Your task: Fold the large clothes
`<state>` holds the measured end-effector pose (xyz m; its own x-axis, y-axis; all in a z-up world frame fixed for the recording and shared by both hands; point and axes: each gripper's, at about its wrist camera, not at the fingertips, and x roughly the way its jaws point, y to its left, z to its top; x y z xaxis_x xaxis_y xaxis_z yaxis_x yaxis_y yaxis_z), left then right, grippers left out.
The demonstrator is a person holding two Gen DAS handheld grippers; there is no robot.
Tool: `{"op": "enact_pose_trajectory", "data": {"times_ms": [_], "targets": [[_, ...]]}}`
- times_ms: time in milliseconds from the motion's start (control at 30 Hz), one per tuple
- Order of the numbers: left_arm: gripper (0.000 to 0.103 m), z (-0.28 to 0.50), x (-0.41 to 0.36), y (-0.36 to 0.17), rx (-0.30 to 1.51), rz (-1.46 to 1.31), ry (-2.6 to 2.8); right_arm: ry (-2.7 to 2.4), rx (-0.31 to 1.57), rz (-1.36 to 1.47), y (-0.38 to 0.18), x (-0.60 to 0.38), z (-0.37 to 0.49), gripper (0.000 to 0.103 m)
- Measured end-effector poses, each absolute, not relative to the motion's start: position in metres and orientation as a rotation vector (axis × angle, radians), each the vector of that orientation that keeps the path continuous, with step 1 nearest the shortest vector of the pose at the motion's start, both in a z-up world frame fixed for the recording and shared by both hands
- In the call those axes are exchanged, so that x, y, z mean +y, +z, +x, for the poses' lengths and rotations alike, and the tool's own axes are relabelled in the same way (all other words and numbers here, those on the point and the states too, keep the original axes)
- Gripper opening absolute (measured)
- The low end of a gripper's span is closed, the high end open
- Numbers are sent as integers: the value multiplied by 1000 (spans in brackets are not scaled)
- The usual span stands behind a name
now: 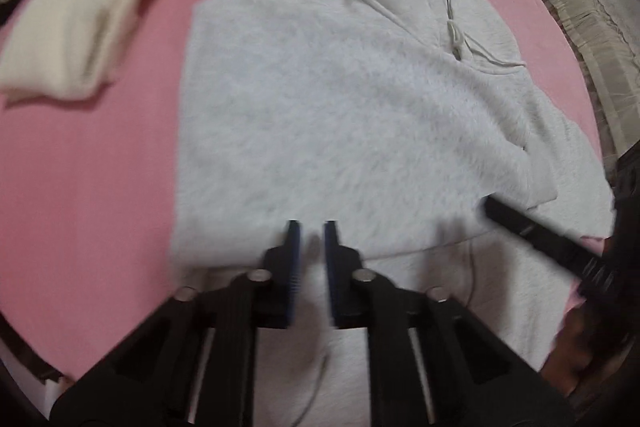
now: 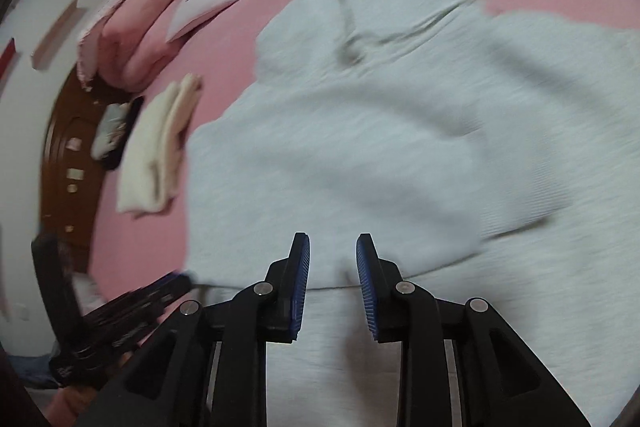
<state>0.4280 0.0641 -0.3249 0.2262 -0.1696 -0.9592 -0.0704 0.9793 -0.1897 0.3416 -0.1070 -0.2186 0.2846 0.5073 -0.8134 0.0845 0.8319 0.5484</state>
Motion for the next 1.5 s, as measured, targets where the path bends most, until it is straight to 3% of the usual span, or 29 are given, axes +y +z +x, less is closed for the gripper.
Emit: {"op": "enact_pose_trajectory", "data": {"times_ms": [67, 200, 400, 433, 500, 600, 667, 833, 1067, 1400, 1500], "targets": [[0, 445, 59, -342, 1393, -232, -63, 345, 1300, 587, -232, -85, 348, 9], [0, 454, 66, -366, 1445, -178, 45, 318, 1340, 515, -248, -69, 361, 6], [0, 436, 112, -362, 1393, -183, 171, 32, 1235, 435, -229, -163, 359, 6], [0, 433, 119, -362, 1391, -216, 167, -20, 1222, 458, -227, -191, 353, 1], [0, 431, 129, -363, 1386, -283, 152, 24, 1212, 529, -222, -228, 342, 0], [0, 443, 125, -357, 1383, -278, 152, -81, 1218, 318, -203, -232, 333, 0], [0, 452, 121, -346, 1352, -349, 106, -37, 1191, 387, -201, -235, 328, 0], [0, 502, 85, -351, 1373, -376, -46, 251, 1136, 541, -185, -181, 341, 0], [0, 553, 74, -364, 1322, -229, -55, 487, 1184, 254, -203, -77, 376, 0], [0, 582, 171, -360, 1222, -234, 129, -71, 1077, 335, -177, -255, 354, 0], [0, 585, 181, -365, 1235, -248, 86, -84, 1058, 507, -176, -298, 334, 0]]}}
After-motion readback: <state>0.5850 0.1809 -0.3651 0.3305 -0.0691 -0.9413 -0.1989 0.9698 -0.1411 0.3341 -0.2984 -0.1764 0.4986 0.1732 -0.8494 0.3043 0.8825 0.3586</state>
